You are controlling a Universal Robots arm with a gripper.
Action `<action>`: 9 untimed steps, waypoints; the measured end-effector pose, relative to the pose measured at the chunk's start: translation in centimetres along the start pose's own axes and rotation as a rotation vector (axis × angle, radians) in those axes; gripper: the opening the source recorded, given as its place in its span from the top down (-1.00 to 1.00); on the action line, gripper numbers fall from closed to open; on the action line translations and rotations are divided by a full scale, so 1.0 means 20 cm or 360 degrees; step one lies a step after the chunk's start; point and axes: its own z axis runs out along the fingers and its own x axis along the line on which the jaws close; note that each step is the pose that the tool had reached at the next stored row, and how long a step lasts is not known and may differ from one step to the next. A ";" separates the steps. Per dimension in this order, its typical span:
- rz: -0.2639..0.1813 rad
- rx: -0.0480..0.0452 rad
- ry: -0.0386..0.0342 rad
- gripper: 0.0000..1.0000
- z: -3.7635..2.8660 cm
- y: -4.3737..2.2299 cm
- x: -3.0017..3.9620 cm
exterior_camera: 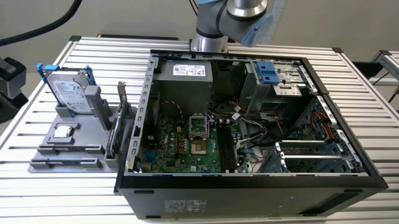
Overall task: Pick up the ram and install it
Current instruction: 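Pick up the ram and move it above insertion slot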
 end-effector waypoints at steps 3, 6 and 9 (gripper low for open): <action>0.0020 0.0000 -0.0001 1.00 0.000 0.000 0.000; 0.0041 0.0000 -0.0002 1.00 0.000 0.000 0.000; 0.0061 0.0000 -0.0003 1.00 0.000 0.000 0.000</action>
